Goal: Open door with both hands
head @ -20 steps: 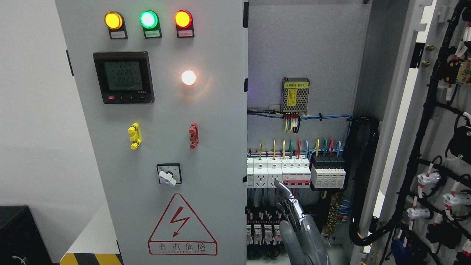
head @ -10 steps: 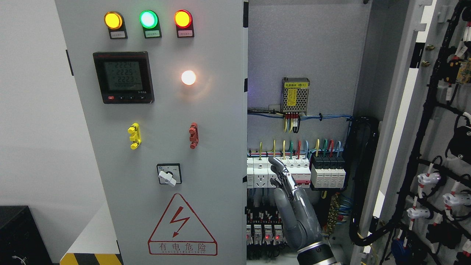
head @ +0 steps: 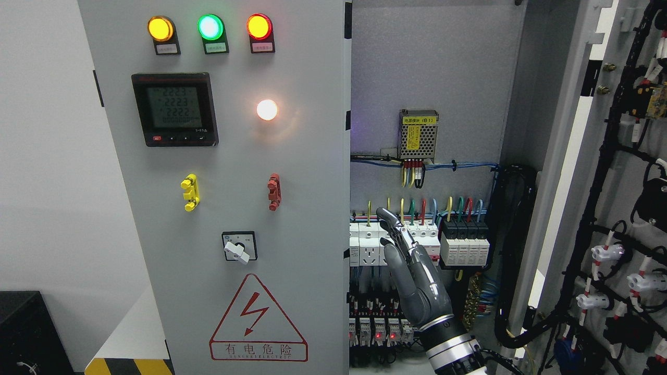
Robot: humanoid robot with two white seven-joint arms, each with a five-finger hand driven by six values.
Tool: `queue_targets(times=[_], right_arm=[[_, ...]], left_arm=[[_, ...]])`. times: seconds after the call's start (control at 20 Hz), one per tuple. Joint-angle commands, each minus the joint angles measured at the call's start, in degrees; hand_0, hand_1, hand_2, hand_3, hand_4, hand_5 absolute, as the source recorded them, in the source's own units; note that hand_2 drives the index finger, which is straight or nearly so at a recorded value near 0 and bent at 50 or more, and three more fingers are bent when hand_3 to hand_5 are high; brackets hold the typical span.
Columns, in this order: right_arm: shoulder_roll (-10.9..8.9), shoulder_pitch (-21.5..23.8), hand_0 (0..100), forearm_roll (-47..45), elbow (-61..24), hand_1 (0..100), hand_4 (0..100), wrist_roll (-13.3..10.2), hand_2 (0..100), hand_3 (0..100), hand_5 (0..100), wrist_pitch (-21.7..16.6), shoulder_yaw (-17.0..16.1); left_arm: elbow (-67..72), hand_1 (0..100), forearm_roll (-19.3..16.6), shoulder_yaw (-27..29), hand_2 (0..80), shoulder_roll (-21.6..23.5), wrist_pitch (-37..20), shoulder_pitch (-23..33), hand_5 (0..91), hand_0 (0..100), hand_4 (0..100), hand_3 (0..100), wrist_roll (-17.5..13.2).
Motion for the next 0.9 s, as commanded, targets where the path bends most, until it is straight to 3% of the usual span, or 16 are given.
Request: queue_targets(times=[0.0,0.7,0.85], right_arm=[[-0.55,-2.5,10,-0.3,6.7,13,0,0.1,0,0,0,0.2,-1.5],[-0.11,-5.1,10,-0.5,8.0,13,0,0.3,0,0,0,0.3,-1.1],[-0.02,-5.3,10,-3.5,7.8,13,0,3.2,0,0,0,0.4,-0.8]], left_arm=[[-0.8,56,0.0,0.0,0.0,-2.6,0.0,-0.3,0.0,12,0,0,0.0],[-0.9,56,0.0,0.0,0.0,-4.9,-0.1,-0.4,0.0,12,0,0,0.0],[-0.9,56,0.0,-0.1,0.0,-4.9,0.0,-0.4,0.0,12,0,0,0.0]])
